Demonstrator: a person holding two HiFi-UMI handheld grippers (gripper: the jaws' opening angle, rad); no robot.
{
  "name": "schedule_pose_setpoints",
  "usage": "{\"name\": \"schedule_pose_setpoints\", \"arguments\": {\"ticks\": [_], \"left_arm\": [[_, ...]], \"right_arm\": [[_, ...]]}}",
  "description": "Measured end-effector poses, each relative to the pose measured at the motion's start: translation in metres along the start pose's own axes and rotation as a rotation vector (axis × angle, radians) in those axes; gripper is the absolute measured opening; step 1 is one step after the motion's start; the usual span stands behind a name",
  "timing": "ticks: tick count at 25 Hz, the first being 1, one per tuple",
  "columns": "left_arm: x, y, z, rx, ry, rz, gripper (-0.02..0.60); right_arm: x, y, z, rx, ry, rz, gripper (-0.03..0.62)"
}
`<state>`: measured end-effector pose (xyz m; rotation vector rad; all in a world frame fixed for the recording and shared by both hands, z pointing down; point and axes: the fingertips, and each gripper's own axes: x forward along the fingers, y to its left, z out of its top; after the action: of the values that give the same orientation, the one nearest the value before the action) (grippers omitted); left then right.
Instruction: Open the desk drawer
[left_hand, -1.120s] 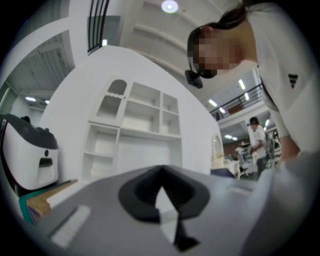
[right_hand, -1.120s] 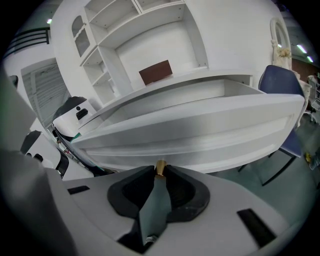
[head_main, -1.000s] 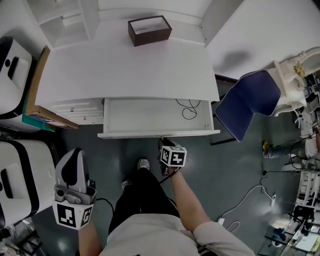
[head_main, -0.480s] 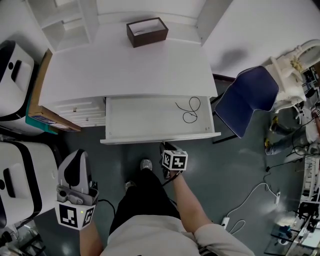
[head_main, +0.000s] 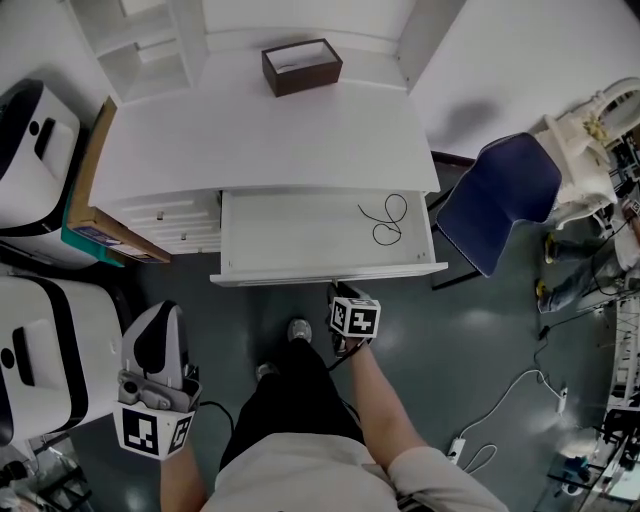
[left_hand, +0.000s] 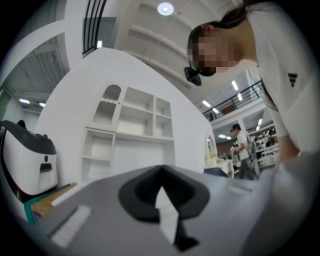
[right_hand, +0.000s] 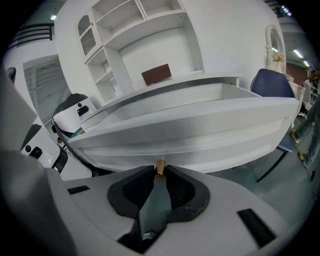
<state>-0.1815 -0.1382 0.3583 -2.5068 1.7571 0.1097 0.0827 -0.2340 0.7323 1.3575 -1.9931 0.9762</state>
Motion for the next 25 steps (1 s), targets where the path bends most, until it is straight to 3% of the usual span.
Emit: {"name": "schedule_pose_setpoints", "arguments": {"ticks": [7, 9, 15, 25], "left_arm": [[-0.015, 0.004, 0.004, -0.007, -0.015, 0.004, 0.006], [-0.016, 0.004, 0.007, -0.01, -0.024, -0.002, 0.006], [-0.016, 0.0, 0.012, -0.016, -0.05, -0.032, 0.006], [-0.016, 0.002, 0.016, -0.035, -0.058, -0.058, 0.006]], "right_arm": [[-0.009, 0.002, 0.001, -0.009, -0.015, -0.021, 0.075], [-0.018, 0.003, 0.004, -0.004, -0.043, -0.03, 0.003], [-0.046, 0.019, 0.021, 0.008, -0.143, 0.013, 0.002], [-0.105, 0.052, 0.055, -0.06, -0.306, 0.028, 0.002]]}}
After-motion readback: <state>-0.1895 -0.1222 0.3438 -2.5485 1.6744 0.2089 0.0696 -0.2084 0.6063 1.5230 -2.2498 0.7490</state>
